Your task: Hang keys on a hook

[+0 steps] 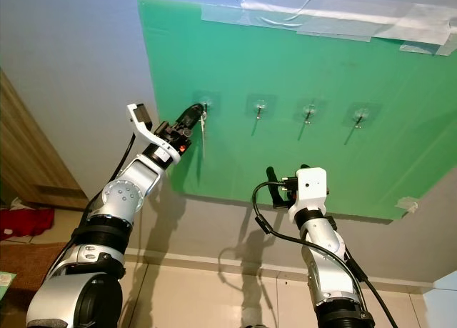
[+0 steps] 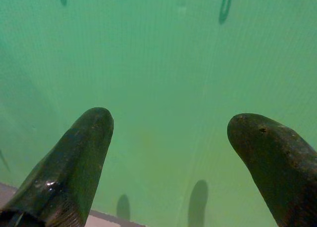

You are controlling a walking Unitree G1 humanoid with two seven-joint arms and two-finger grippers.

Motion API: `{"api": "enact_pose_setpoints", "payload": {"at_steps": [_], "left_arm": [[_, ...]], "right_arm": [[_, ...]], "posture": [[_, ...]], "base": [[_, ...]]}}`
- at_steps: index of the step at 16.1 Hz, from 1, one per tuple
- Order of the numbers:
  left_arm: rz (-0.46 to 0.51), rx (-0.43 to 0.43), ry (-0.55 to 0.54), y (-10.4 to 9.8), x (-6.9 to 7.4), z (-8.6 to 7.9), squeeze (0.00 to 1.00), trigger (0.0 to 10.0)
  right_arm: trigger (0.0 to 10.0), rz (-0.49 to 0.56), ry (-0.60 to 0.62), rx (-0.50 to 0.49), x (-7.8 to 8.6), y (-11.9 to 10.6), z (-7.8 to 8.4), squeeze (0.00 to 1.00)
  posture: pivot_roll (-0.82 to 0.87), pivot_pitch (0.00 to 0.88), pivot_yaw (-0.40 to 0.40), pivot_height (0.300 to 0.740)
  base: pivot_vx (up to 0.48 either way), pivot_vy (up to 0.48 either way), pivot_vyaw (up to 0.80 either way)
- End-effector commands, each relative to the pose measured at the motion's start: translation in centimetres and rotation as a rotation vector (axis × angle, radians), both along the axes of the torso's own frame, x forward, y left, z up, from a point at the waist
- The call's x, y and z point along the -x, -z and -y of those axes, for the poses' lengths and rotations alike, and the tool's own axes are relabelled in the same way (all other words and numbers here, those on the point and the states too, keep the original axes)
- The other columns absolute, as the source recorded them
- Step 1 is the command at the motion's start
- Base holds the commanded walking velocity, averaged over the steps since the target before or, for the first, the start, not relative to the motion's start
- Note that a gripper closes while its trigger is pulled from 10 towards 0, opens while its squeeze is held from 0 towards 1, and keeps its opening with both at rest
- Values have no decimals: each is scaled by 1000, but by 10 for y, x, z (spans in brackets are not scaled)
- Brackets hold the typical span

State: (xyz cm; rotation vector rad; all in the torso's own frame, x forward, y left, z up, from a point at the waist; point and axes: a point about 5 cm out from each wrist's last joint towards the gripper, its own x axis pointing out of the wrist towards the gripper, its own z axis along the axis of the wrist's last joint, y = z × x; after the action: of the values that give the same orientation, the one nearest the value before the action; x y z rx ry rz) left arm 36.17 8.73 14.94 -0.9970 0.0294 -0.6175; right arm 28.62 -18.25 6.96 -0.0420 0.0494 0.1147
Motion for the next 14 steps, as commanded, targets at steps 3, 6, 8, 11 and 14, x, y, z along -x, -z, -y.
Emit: {"api": "enact_pose_setpoints", "payload": {"at_steps": [3, 6, 8, 11, 14], "left_arm": [[1, 8, -28, -4, -6, -3, 0, 0], [-61, 32, -67, 5, -8, -9, 0, 0], [-106, -12, -88, 13, -9, -10, 0, 0], [-132, -183, -96, 22, -8, -6, 0, 10000], [-180, -299, -138, 35, -7, -10, 278, 10000]], "right_arm": [[10000, -3, 16, 1, 1, -2, 6, 0], [10000, -4, 15, 0, 1, -2, 5, 0], [10000, -4, 14, -1, 1, -2, 5, 0], [10000, -6, 16, -1, 1, -2, 5, 0], [10000, -8, 15, 0, 2, -1, 5, 0]], "posture": [[-90, 0, 17, 740], [-89, 0, 18, 740], [-91, 0, 19, 740], [-91, 0, 21, 740], [-89, 0, 21, 740]], "base": [[0, 0, 0], [0, 0, 0], [0, 0, 0], [0, 0, 0], [0, 0, 0]]}}
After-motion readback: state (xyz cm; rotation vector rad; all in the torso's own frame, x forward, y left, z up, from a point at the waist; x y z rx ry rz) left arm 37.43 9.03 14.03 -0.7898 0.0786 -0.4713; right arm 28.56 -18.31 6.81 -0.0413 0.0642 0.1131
